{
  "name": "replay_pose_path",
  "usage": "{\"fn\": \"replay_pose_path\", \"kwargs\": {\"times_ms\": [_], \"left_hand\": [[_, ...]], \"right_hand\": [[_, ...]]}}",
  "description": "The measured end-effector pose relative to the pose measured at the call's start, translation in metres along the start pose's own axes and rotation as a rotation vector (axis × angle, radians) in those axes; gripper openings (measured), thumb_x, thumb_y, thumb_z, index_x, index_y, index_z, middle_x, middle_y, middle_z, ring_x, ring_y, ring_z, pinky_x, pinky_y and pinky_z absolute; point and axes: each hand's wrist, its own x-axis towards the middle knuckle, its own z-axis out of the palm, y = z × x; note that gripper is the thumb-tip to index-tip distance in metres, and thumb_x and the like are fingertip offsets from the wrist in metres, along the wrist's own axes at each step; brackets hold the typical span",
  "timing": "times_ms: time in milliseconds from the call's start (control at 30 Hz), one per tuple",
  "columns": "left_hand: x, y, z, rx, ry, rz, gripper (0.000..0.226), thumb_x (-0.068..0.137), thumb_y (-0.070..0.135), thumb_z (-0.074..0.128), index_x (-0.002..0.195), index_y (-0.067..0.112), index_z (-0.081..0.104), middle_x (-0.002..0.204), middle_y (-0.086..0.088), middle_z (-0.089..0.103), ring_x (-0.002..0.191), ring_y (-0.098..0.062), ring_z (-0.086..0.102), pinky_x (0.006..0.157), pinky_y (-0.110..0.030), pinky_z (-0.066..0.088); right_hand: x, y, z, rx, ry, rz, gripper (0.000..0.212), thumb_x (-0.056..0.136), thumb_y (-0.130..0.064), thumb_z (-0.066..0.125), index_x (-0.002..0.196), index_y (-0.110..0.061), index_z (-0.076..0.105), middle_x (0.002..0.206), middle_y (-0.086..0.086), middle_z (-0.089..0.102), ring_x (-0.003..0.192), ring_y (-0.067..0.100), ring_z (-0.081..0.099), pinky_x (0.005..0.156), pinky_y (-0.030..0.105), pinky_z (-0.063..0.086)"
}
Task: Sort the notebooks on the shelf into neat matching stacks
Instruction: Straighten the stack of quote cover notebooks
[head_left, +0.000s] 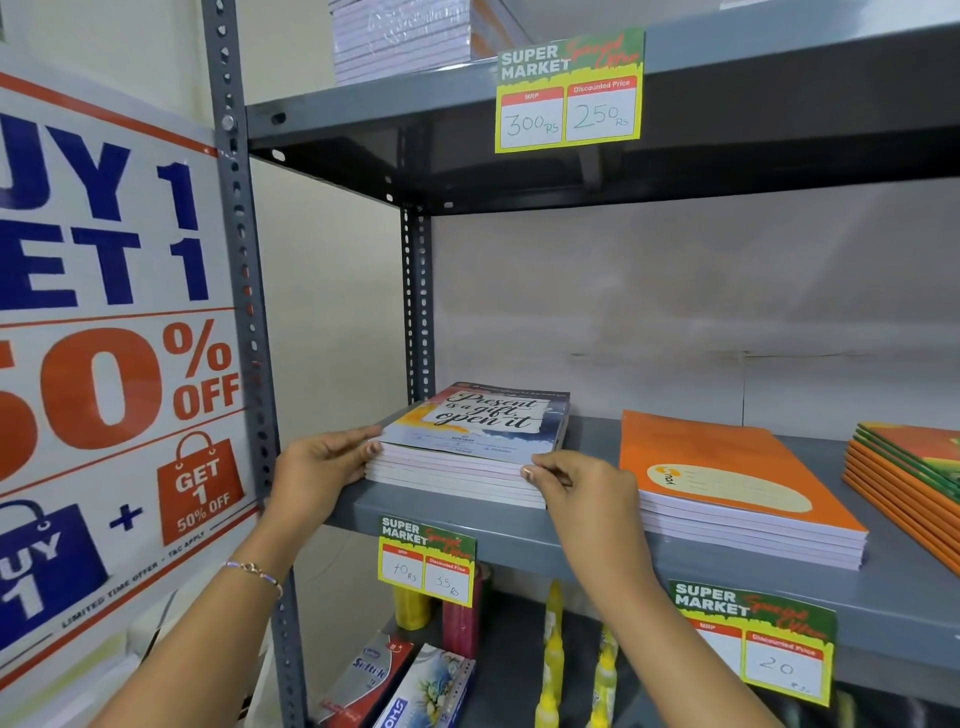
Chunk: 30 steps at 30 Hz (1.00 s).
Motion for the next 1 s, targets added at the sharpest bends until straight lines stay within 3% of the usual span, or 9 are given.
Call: {"fn": "replay_pose_path", "kwargs": {"times_ms": [100,233,433,600,667,800,900,1000], "left_hand": [[-0.004,0.003,0.001,0.085,0.008,0.036,0.029,0.075,0.022,0.076,0.104,0.022,0.076,0.103,0.003,0.075,0.099,-0.016,0.068,0.084,-0.027,0.056],[-0.005,0.006,0.003,0.085,0.012,0.047,0.035,0.072,0.017,0.079,0.107,0.015,0.075,0.099,-0.002,0.076,0.09,-0.014,0.069,0.071,-0.015,0.054],[-0.007,0.008,0.004,0.085,0.025,0.028,0.034,0.073,0.016,0.079,0.107,0.014,0.075,0.099,-0.002,0.076,0.095,-0.019,0.069,0.08,-0.026,0.054],[-0.007,0.009,0.003,0.116,0.007,0.093,0.03,0.078,0.01,0.073,0.108,0.009,0.072,0.114,0.003,0.068,0.103,-0.013,0.061,0.073,-0.005,0.049],[-0.007,0.01,0.005,0.088,-0.008,0.088,0.029,0.08,0.006,0.071,0.109,0.005,0.071,0.11,0.004,0.068,0.105,-0.014,0.062,0.069,-0.001,0.049],[-0.006,0.012,0.005,0.099,-0.007,0.05,0.026,0.081,0.01,0.071,0.107,0.007,0.073,0.099,0.007,0.071,0.103,-0.016,0.063,0.071,-0.008,0.053],[-0.011,0.011,0.003,0.224,0.018,0.088,0.018,0.087,0.027,0.065,0.101,0.021,0.074,0.102,0.006,0.073,0.101,-0.017,0.065,0.086,-0.031,0.055],[-0.025,0.015,0.005,0.371,0.032,0.133,0.024,0.093,0.044,0.047,0.101,0.035,0.068,0.097,0.005,0.07,0.097,-0.021,0.064,0.081,-0.042,0.055]], "right_hand": [[0.0,0.0,0.0,-0.01,-0.003,-0.007,0.025,0.087,-0.028,0.068,0.108,-0.015,0.073,0.104,0.0,0.076,0.091,0.013,0.068,0.084,0.026,0.056],[0.0,-0.001,0.0,-0.028,-0.005,-0.02,0.025,0.087,-0.028,0.068,0.107,-0.014,0.073,0.101,0.001,0.076,0.089,0.013,0.069,0.081,0.024,0.056],[0.0,0.001,0.001,-0.05,-0.009,-0.042,0.025,0.087,-0.029,0.068,0.106,-0.014,0.073,0.101,0.001,0.076,0.088,0.014,0.069,0.081,0.027,0.057],[0.003,0.001,0.004,-0.133,-0.04,-0.083,0.014,0.089,-0.027,0.065,0.092,-0.015,0.071,0.09,0.001,0.074,0.082,0.015,0.065,0.073,0.031,0.056],[0.004,0.002,0.006,-0.17,-0.055,-0.105,0.013,0.09,-0.025,0.063,0.088,-0.013,0.068,0.088,0.002,0.071,0.082,0.017,0.063,0.072,0.036,0.055],[0.004,-0.004,0.006,-0.296,-0.13,-0.112,0.014,0.096,-0.024,0.054,0.094,-0.012,0.061,0.094,0.007,0.066,0.084,0.024,0.062,0.068,0.038,0.051],[0.004,-0.013,0.005,-0.434,-0.193,-0.123,0.011,0.098,-0.019,0.048,0.103,-0.013,0.055,0.099,0.01,0.062,0.088,0.028,0.062,0.062,0.032,0.039],[0.004,-0.027,-0.002,-0.575,-0.307,-0.128,0.019,0.095,-0.007,0.047,0.114,-0.01,0.051,0.105,0.015,0.064,0.093,0.033,0.064,0.063,0.034,0.038]]}}
